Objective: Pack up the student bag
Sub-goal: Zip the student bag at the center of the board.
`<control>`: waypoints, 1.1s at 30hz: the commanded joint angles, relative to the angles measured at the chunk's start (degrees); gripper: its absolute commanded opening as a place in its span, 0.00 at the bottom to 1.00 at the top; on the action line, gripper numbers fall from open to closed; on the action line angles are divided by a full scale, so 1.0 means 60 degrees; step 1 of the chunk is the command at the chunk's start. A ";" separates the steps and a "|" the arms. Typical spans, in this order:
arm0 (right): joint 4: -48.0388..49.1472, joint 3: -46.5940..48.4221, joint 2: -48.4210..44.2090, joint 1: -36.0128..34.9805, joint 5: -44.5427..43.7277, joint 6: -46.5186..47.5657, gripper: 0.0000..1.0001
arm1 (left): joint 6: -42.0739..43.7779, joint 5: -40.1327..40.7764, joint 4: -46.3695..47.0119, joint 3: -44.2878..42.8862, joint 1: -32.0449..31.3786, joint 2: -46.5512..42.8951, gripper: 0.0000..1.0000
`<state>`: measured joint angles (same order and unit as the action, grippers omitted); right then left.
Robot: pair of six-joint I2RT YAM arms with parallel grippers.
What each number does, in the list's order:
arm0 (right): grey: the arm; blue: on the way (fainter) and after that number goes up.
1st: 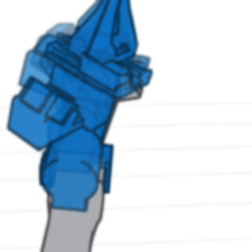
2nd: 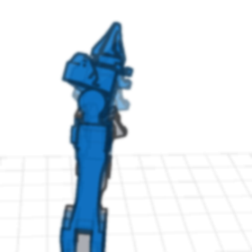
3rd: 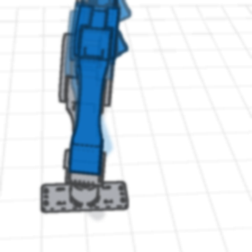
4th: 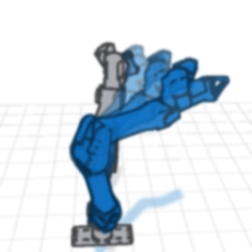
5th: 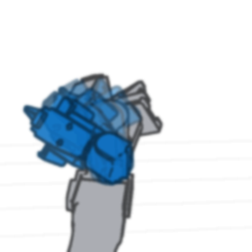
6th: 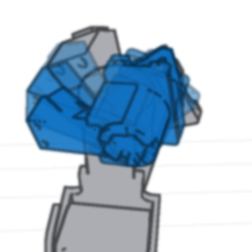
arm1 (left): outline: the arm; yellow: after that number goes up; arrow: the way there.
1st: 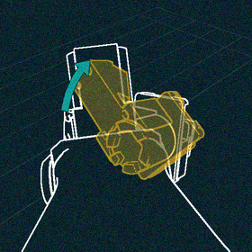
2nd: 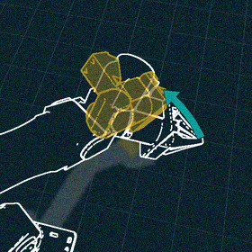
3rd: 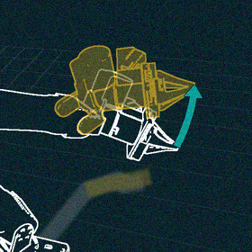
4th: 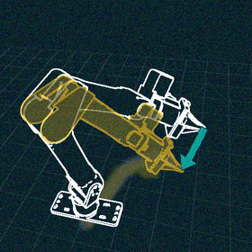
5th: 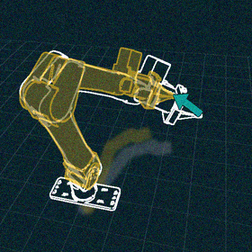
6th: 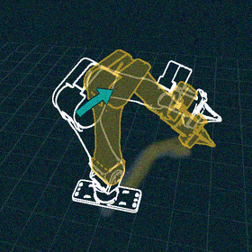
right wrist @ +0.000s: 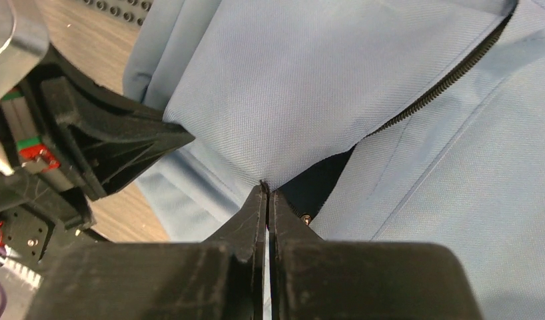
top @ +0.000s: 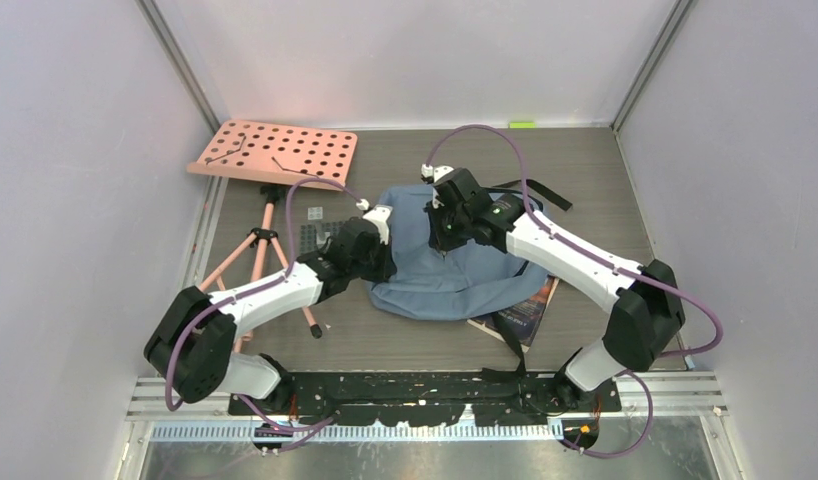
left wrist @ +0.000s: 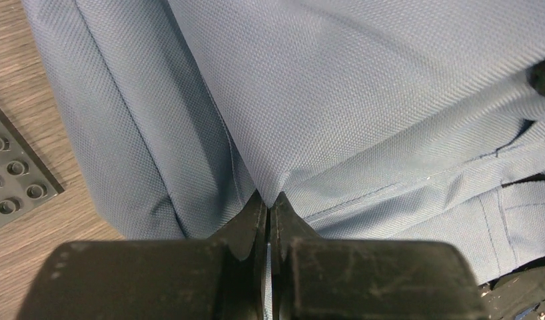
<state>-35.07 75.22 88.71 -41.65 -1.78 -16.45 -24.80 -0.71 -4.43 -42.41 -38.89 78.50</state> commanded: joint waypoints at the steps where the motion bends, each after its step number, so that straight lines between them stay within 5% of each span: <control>1: 0.0289 0.0018 -0.1516 0.0188 0.0134 -0.0199 0.00 | 0.0457 0.0876 -0.1607 -0.0125 0.0087 -0.0044 0.00; 7: 0.0280 -0.1388 -0.2078 0.0188 -0.0223 -0.0219 0.04 | 0.0252 0.0527 -0.1542 -0.0177 0.0096 -0.0080 0.00; 15: 0.0860 -0.2042 -0.2152 0.0190 -0.0378 -0.0489 0.39 | 0.0389 -0.0262 -0.1370 -0.0123 0.0091 0.0086 0.00; 33: 0.0941 -0.2192 -0.1987 0.0355 0.0296 -0.0682 0.60 | 0.0441 -0.0205 -0.1561 -0.0212 0.0087 0.0018 0.00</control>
<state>-31.22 63.00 78.26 -40.23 -1.91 -18.70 -23.46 -2.83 -11.53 -43.29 -38.63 78.89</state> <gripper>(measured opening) 0.614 0.013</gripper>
